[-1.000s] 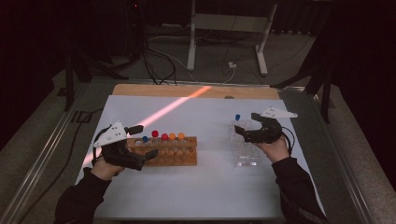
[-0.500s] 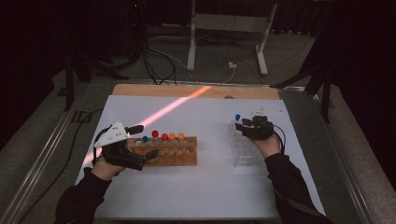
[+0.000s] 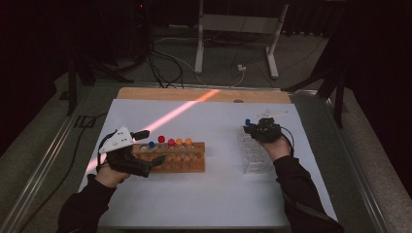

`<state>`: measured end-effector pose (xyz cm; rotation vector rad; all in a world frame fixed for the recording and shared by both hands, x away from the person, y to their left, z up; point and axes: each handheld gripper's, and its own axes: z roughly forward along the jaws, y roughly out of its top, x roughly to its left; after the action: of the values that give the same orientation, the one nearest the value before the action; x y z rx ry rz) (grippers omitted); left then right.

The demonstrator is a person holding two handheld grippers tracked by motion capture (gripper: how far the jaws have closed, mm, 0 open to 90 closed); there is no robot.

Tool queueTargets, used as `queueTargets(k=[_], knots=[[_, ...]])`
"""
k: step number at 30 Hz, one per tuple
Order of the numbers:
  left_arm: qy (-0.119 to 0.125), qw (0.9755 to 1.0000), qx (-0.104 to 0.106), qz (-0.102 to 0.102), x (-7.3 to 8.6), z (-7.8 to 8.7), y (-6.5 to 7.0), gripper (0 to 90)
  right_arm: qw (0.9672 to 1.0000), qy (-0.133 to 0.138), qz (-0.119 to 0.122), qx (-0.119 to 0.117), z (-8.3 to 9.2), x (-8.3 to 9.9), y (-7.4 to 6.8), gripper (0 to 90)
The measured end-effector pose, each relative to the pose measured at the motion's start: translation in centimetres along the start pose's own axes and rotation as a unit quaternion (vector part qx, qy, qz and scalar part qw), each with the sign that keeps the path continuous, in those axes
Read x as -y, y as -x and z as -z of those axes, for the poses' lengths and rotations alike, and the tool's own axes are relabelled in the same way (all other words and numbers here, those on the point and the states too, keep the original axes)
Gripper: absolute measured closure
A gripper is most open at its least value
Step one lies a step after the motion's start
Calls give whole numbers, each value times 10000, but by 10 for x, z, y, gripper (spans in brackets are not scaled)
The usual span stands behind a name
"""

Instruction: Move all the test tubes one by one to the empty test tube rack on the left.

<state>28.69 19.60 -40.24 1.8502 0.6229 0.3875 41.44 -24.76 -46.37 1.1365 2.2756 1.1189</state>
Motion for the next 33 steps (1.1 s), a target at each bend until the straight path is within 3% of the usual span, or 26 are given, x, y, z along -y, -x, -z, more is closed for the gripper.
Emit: queueTargets(k=[8,21,25,33], knots=[[-5,10000,11,20,0,0,0,10,9998,174,98,93,8,-5,-4,774],[-46,10000,81,-11,-2,-1,3,10,9956,903,211,137,60,-26,-12,773],[-65,9999,143,-32,-3,-2,6,10,9941,1028,342,-2,71,-31,-23,774],[-51,9998,186,31,-5,-2,9,10,9932,813,729,-407,66,-30,-53,774]])
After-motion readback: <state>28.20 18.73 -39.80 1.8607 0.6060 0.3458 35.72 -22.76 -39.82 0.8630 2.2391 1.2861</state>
